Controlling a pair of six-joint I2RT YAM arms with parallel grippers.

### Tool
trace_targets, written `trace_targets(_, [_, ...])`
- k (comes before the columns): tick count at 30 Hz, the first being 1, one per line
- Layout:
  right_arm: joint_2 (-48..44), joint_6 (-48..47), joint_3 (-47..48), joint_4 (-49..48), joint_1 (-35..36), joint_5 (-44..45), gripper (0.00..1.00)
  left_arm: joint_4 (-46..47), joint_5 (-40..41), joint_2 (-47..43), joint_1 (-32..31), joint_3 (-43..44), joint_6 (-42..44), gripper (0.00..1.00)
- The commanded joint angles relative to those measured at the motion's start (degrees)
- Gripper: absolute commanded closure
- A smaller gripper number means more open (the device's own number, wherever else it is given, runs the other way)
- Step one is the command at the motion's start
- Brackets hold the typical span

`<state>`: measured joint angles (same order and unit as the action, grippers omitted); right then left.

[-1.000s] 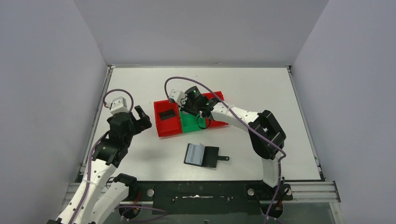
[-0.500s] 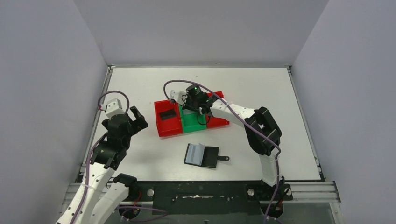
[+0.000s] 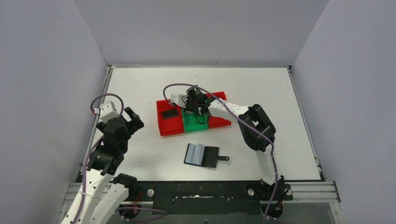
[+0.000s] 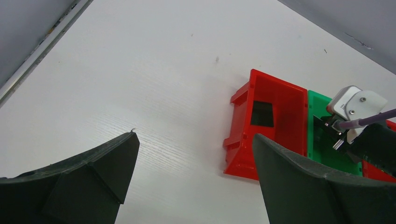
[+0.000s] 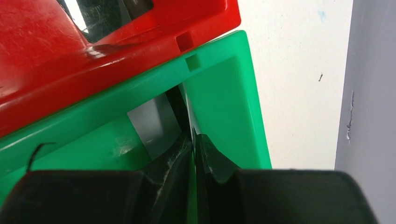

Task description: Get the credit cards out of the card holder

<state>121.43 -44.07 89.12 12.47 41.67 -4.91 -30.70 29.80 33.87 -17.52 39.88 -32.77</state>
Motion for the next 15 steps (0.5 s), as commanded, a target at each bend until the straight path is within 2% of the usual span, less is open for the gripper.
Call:
trace_targets(1, [0.86,-3.08,1.34,-4.78,0.37,4.44,0.90,0.92,1.15,-0.24,0.26,0.58,-0.43,0.05])
trace_targets(3, [1.17,-3.47,0.90,-5.32,0.51,4.73,0.90,1.02,1.06,-0.19,0.25,0.47,-0.43,0.06])
trace_targets(5, [1.32,-3.60,0.88,-5.11,0.47,4.57,0.83,1.16,0.97,-0.06,0.27,0.39,-0.45,0.06])
trace_targets(8, [1.35,-2.95,1.58,-3.23,0.76,3.17,0.79,1.17,0.89,0.06,0.29,0.40,-0.42,0.05])
trace_targets(15, [-0.11,1.97,2.11,-1.16,0.64,-1.25,0.54,1.33,0.63,0.18,0.24,0.22,-0.36,0.06])
